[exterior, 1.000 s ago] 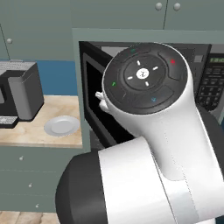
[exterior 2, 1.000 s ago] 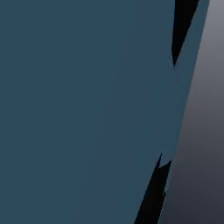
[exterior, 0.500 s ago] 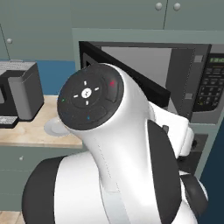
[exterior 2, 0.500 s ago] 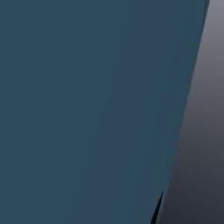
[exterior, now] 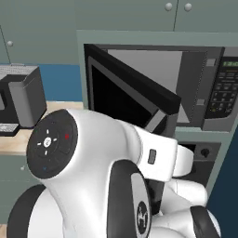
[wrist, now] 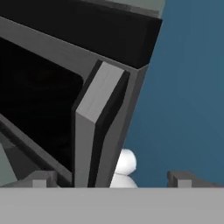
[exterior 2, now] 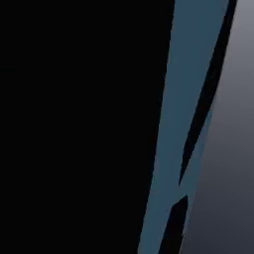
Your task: Pick the carrot from the counter and place it in the microwave. Then turn on the microwave.
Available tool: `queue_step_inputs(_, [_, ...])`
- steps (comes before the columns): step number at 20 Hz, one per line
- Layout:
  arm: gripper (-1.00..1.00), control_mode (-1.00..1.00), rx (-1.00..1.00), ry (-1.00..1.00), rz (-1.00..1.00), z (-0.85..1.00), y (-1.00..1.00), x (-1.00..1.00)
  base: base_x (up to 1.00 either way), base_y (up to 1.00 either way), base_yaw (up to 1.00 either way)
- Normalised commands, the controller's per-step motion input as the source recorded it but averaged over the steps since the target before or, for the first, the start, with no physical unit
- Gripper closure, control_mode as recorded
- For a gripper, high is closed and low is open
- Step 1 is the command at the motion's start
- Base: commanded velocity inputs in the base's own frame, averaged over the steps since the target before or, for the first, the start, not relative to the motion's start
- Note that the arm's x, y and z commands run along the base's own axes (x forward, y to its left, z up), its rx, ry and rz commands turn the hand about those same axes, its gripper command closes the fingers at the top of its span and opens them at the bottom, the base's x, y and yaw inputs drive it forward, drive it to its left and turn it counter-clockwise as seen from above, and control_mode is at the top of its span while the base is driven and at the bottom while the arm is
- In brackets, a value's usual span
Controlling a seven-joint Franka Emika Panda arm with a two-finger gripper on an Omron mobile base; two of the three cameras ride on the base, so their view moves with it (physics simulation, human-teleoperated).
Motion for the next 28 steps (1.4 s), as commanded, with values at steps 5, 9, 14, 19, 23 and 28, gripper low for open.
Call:
queue_step_inputs(5, [-1.0,-1.0,-0.17,-0.12,0.04,-0.24,0.0,0.0,0.0,0.0,0.0])
queue_step_inputs(9, [-1.0,-1.0,-0.15,-0.11,0.04,-0.21,0.0,0.0,0.0,0.0,0.0])
queue_step_inputs(14, [-1.0,-1.0,-0.12,-0.1,0.05,-0.19,0.0,0.0,0.0,0.0,0.0])
queue_step_inputs(19, [-1.0,-1.0,-0.08,-0.03,0.02,-0.12,0.0,0.0,0.0,0.0,0.0])
queue_step_inputs(23, [-1.0,-1.0,-0.04,0.0,0.0,-0.02,0.0,0.0,0.0,0.0,0.0])
queue_step_inputs(28, [-1.0,-1.0,-0.03,0.0,0.0,-0.02,0.0,0.0,0.0,0.0,0.0])
